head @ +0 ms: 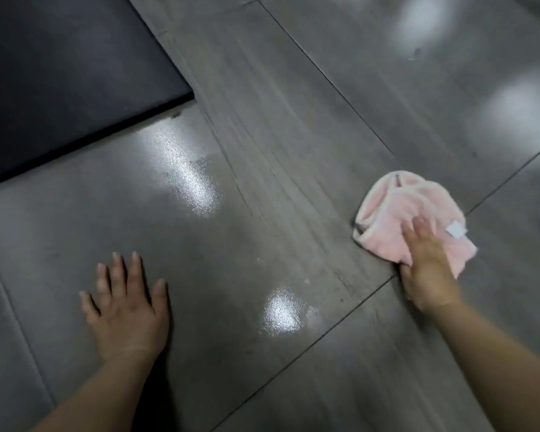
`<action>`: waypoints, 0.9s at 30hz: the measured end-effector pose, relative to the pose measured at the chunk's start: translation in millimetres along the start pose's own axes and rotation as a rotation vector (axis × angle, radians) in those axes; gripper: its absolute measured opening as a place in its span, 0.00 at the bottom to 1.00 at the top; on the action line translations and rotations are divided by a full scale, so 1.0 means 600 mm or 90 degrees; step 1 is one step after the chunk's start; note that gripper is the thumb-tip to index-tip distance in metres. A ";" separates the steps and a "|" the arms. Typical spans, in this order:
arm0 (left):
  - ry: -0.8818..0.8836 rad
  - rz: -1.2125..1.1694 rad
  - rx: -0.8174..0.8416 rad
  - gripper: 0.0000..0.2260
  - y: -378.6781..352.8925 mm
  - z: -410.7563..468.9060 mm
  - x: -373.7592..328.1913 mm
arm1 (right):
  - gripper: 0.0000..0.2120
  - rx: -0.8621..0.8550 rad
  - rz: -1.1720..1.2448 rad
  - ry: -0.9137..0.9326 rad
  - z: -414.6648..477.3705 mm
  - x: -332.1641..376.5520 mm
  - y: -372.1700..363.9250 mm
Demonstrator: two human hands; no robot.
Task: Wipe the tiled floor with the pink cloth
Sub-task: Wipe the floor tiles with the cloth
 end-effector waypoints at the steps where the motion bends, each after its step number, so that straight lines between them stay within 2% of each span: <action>1: 0.002 0.001 0.008 0.25 0.000 -0.001 -0.001 | 0.37 -0.026 -0.015 -0.055 -0.008 -0.047 0.008; 2: 0.003 0.002 0.011 0.24 0.000 -0.002 -0.001 | 0.38 -0.016 -0.061 -0.080 -0.026 -0.051 0.000; 4: -0.002 0.004 0.013 0.24 0.000 -0.004 0.000 | 0.37 -0.009 -0.168 -0.055 -0.057 -0.074 -0.049; 5: -0.004 0.005 0.016 0.24 0.000 -0.005 0.000 | 0.37 -0.009 -0.215 0.023 -0.091 -0.068 -0.096; 8: -0.009 0.000 0.050 0.25 0.000 -0.007 0.000 | 0.29 0.125 -0.265 0.422 -0.246 0.031 -0.246; 10: -0.013 -0.020 0.079 0.26 0.006 -0.005 0.000 | 0.20 0.198 -0.209 0.571 -0.313 0.048 -0.267; 11: -0.021 -0.027 0.089 0.26 0.012 -0.005 0.001 | 0.19 0.219 -0.242 0.610 -0.308 0.036 -0.251; 14: -0.086 -0.015 0.103 0.25 0.022 -0.030 -0.003 | 0.29 0.162 -0.268 0.407 -0.207 -0.067 -0.140; 17: -0.119 -0.030 0.127 0.25 0.005 -0.094 -0.018 | 0.30 0.056 -0.186 0.104 -0.138 -0.200 -0.023; 19: -0.095 -0.020 0.156 0.26 -0.014 -0.128 -0.016 | 0.31 0.010 -0.160 -0.031 -0.131 -0.228 -0.001; 21: -0.085 0.001 0.171 0.27 -0.024 -0.138 -0.012 | 0.35 -0.023 -0.149 -0.112 -0.154 -0.189 -0.044; 22: -0.081 0.008 0.175 0.28 -0.025 -0.136 -0.011 | 0.35 -0.006 -0.161 -0.038 -0.173 -0.148 -0.081; 23: -0.077 0.016 0.178 0.28 -0.025 -0.134 -0.009 | 0.35 -0.002 -0.211 0.087 -0.202 -0.100 -0.125; 25: -0.084 0.036 0.189 0.28 -0.025 -0.132 -0.007 | 0.30 0.125 -0.335 0.342 -0.289 -0.014 -0.222; 27: -0.101 0.047 0.210 0.29 -0.026 -0.132 -0.009 | 0.26 0.230 -0.345 0.503 -0.351 0.008 -0.253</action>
Point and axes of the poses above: each hand's wrist, its own z-axis towards the middle knuckle, its own y-axis out of the back of the hand, x = y × z, the point moved 6 cm from there along z, towards the middle knuckle, and after that the axes turned 4 degrees about z, right-handed, at the moved point
